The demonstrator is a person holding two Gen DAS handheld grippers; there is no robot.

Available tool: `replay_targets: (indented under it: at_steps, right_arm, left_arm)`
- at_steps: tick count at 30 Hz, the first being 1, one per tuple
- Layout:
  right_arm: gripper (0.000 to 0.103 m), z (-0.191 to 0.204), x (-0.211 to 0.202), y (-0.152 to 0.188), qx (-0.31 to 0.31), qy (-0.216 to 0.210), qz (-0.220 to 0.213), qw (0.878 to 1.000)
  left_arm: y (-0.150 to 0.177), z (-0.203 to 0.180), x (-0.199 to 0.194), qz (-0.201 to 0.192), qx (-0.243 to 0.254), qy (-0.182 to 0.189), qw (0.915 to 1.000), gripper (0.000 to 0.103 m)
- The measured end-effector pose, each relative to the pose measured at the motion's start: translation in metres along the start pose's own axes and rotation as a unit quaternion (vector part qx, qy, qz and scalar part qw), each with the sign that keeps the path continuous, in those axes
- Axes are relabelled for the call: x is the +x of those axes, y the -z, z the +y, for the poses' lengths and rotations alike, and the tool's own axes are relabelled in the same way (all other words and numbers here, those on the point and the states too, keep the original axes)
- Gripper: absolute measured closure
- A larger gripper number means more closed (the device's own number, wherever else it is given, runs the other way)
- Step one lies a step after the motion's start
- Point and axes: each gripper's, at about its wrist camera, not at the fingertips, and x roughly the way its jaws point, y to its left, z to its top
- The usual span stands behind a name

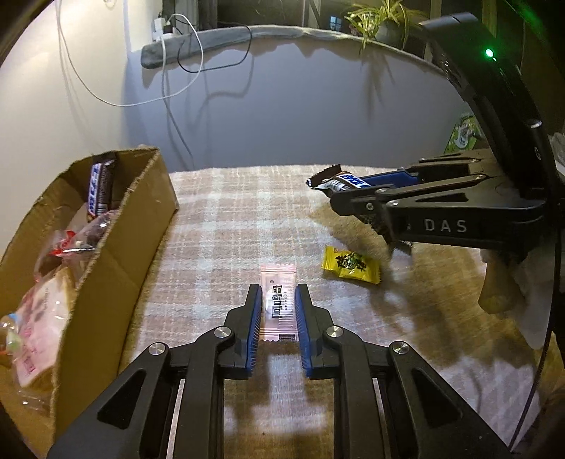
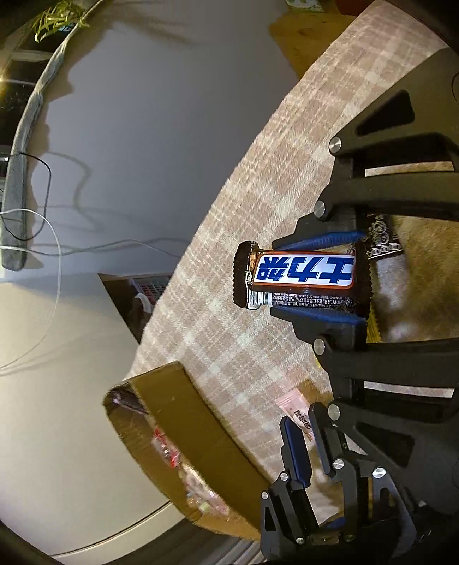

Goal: Organize snacks
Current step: 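Grasp the pink candy with the left gripper while the right gripper grasps the blue-wrapped chocolate bar, then carry the pink candy into the box with the left gripper while the right gripper carries the chocolate bar there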

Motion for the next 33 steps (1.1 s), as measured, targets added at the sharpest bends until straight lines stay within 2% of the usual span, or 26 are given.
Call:
replay_targets:
  at_steps: [7, 17, 33]
  right_arm:
    - [0.073, 0.007, -0.027, -0.001, 0.005, 0.003, -0.021, 1.0]
    - [0.073, 0.039, -0.059, -0.012, -0.005, 0.0, -0.049, 0.999]
    - [0.073, 0.115, -0.055, -0.048, -0.046, -0.012, -0.061, 0.997]
  left_arm:
    - [-0.001, 0.005, -0.029, -0.027, -0.007, 0.0, 0.9996, 0.086]
    - [-0.002, 0.025, -0.067, -0.064, -0.018, -0.009, 0.9977, 0.086]
    - [0.009, 0.083, -0.11, -0.104, -0.048, -0.028, 0.993, 0.086]
